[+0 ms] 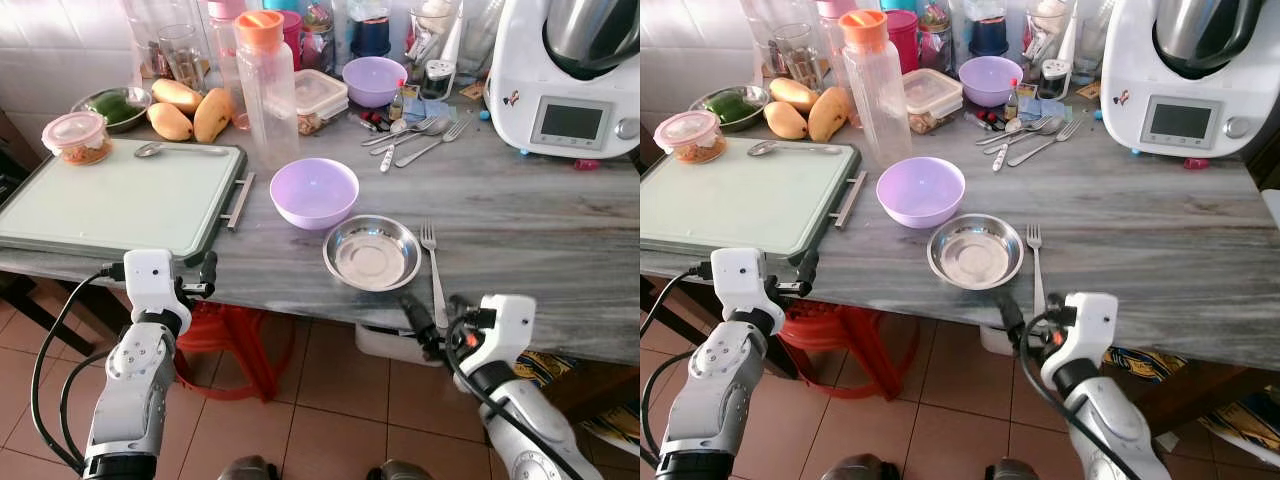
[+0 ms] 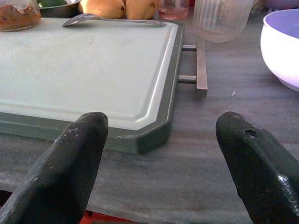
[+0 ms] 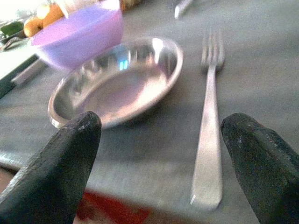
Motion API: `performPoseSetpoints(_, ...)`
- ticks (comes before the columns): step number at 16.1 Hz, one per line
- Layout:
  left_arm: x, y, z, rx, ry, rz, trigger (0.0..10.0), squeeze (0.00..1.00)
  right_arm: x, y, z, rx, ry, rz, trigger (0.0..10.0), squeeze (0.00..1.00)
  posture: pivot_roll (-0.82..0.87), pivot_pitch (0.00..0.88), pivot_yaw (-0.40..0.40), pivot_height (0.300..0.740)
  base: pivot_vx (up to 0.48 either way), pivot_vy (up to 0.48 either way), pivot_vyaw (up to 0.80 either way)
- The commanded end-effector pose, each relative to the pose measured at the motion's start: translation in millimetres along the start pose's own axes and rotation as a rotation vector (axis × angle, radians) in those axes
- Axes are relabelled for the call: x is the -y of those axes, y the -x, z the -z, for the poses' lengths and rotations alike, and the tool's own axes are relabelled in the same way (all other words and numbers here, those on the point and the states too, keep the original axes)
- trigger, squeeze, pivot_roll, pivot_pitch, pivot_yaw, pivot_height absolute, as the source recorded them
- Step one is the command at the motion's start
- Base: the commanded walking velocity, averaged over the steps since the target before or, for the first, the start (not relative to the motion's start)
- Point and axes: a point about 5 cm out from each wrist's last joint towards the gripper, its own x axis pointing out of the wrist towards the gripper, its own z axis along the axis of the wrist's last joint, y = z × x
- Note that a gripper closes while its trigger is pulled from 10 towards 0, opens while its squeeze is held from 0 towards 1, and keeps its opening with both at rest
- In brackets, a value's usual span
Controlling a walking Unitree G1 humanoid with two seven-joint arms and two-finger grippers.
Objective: Setting the table
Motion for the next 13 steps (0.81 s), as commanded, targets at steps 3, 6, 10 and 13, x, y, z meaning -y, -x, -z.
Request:
performPoseSetpoints(3, -3.3, -0.1, -3, 0.027, 0.014, -0.025, 10.0, 0.00, -13.6, -7.0, -31, 0.143, 0.149, -0.011, 10.0, 0.00, -0.02, 0.000, 0.057, 0.740, 0.000, 0.000, 0.00)
performPoseSetpoints(6, -4.3, -1.8, -3, 0.034, 0.016, -0.087, 10.0, 0.00, -19.9, -18.5, -40, 0.163, 0.307, -0.016, 10.0, 0.00, -0.02, 0.000, 0.055, 0.740, 0.000, 0.000, 0.00)
performPoseSetpoints(10, -7.2, -3.7, 2, 0.015, 0.031, -0.172, 10.0, 0.00, -18.7, -28.5, -48, 0.218, 0.399, 0.052, 10.0, 0.00, -0.02, 0.000, 0.047, 0.740, 0.000, 0.000, 0.00)
performPoseSetpoints(13, -6.4, -3.9, 2, 0.017, 0.034, -0.174, 10.0, 0.00, -17.2, -29.5, -49, 0.224, 0.418, 0.070, 10.0, 0.00, -0.02, 0.000, 0.047, 0.740, 0.000, 0.000, 0.00)
